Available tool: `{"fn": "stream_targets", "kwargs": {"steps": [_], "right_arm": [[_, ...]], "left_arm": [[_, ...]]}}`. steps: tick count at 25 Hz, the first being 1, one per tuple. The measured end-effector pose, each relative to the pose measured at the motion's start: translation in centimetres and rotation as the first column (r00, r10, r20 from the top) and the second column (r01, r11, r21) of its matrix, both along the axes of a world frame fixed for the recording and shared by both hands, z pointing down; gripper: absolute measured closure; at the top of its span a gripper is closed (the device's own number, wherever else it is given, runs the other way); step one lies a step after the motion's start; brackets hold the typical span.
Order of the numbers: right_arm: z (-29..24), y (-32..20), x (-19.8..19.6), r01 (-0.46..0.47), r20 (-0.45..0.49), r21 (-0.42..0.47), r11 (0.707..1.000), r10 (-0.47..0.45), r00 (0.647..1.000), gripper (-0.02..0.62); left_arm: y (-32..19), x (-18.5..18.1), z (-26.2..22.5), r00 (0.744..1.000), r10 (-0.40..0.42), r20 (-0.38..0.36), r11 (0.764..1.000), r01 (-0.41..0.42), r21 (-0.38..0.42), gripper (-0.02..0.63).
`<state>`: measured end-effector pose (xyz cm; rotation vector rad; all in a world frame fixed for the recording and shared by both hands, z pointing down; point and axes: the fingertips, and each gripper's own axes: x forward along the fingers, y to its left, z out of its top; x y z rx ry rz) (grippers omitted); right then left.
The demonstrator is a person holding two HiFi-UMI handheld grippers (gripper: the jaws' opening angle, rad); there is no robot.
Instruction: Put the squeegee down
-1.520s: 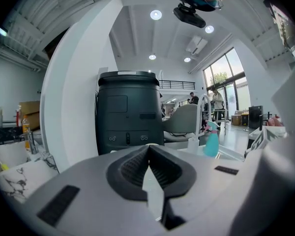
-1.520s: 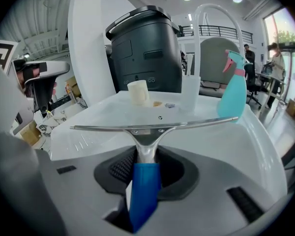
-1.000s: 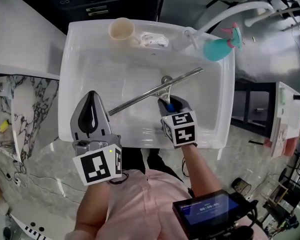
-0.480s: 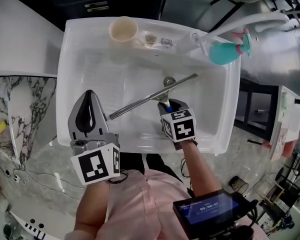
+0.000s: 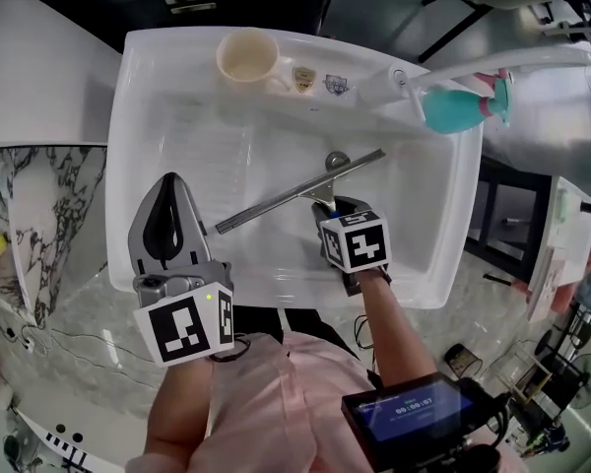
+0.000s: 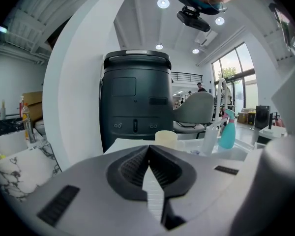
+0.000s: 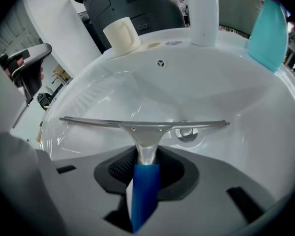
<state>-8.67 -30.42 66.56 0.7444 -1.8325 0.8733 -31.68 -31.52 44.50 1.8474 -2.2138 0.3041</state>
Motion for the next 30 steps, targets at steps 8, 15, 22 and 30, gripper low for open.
{"fn": "stream_targets", "kwargs": {"steps": [8, 15, 22, 30], "right_arm": [[1.0, 0.3, -0.2, 0.017, -0.014, -0.064, 0.998, -0.018, 1.0, 0.489], [1.5, 1.1, -0.5, 0.058, -0.035, -0.113, 0.992, -0.062, 0.997, 0.429], [0.6, 1.4, -0.2, 0.065, -0.032, -0.094, 0.993, -0.069, 0.997, 0.383], [-3.2, 1.4, 0.8, 0.037, 0.024, 0.011, 0.999, -0.037, 0.999, 0.383]], "left_arm": [[-0.3, -0.6, 0.6, 1.0, -0.013, -0.01, 1.0, 0.013, -0.009, 0.597], [-0.3, -0.9, 0.3, 1.0, -0.018, -0.012, 1.0, 0.018, -0.003, 0.597], [0.3, -0.3, -0.3, 1.0, -0.011, -0.011, 1.0, 0.011, 0.011, 0.597], [2.1, 2.1, -3.5, 1.0, 0.01, 0.01, 0.998, -0.01, 0.068, 0.597]]}}
